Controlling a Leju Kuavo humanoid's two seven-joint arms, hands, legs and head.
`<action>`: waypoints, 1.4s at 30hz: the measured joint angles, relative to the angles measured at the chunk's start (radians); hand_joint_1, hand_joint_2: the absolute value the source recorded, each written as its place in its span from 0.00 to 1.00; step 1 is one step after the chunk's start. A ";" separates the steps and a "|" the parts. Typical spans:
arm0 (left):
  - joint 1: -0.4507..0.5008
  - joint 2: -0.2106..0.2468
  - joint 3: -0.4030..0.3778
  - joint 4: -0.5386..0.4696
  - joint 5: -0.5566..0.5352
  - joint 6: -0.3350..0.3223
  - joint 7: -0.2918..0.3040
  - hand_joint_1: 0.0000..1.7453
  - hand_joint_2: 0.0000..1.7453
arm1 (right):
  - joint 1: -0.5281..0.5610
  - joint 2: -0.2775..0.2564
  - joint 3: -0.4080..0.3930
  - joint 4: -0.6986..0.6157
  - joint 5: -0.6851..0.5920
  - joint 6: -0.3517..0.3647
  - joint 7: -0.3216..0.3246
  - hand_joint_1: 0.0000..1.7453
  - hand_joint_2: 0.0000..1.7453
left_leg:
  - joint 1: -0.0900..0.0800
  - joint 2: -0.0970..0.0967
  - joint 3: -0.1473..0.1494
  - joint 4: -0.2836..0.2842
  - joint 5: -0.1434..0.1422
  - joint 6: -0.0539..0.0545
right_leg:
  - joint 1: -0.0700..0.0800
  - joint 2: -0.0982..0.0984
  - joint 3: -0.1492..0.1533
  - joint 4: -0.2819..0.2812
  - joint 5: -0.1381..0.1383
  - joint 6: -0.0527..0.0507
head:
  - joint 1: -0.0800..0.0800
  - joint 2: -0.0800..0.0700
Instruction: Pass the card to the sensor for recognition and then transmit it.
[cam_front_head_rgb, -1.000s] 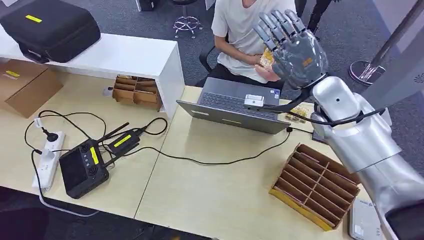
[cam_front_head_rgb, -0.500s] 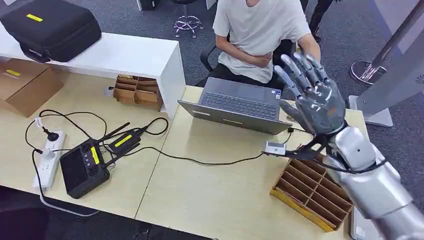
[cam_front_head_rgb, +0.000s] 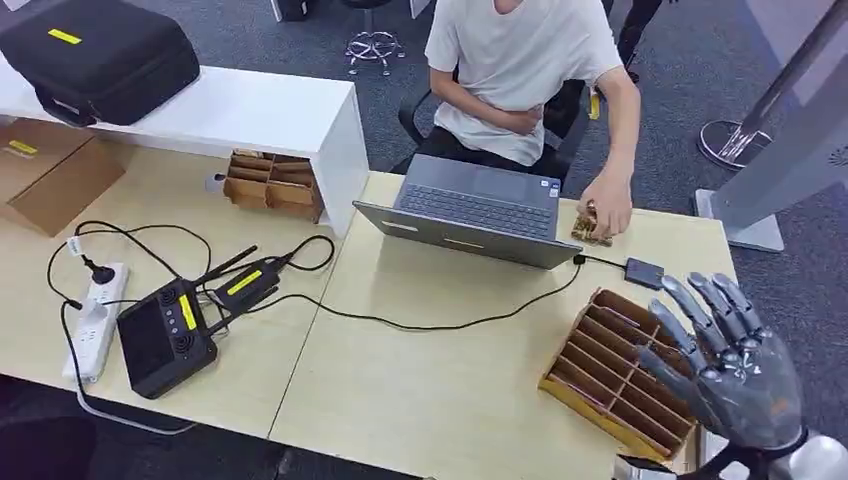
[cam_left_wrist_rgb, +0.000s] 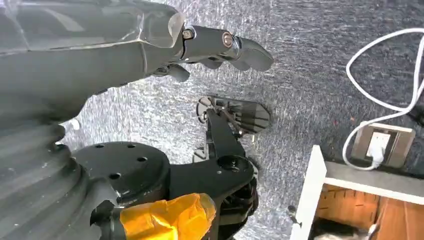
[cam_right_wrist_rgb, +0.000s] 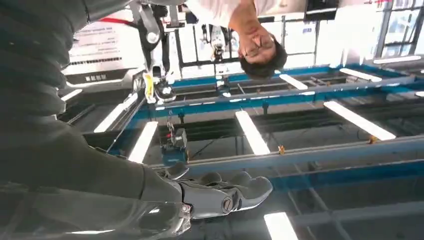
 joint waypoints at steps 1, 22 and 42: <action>0.000 0.000 0.003 0.000 0.001 0.000 0.000 0.00 1.00 | 0.021 -0.006 -0.010 -0.013 0.003 -0.001 0.000 0.00 1.00 | 0.000 0.000 0.000 0.000 0.000 0.000 | 0.000 0.000 0.000 0.000 0.000 0.000 | 0.000 0.000; 0.003 -0.008 0.032 0.000 0.010 0.011 -0.004 0.00 1.00 | 0.232 0.112 0.028 -0.004 -0.082 0.063 -0.111 0.00 1.00 | 0.000 0.000 0.001 -0.001 -0.001 -0.001 | 0.000 0.001 0.000 0.000 -0.002 -0.001 | 0.000 0.000; 0.003 -0.011 0.037 0.000 -0.028 0.015 0.012 0.00 1.00 | 0.187 0.307 0.196 0.242 -0.174 0.124 -0.100 0.00 1.00 | 0.003 0.000 0.001 -0.001 0.000 -0.001 | 0.001 0.000 0.000 0.000 -0.002 -0.002 | 0.000 0.000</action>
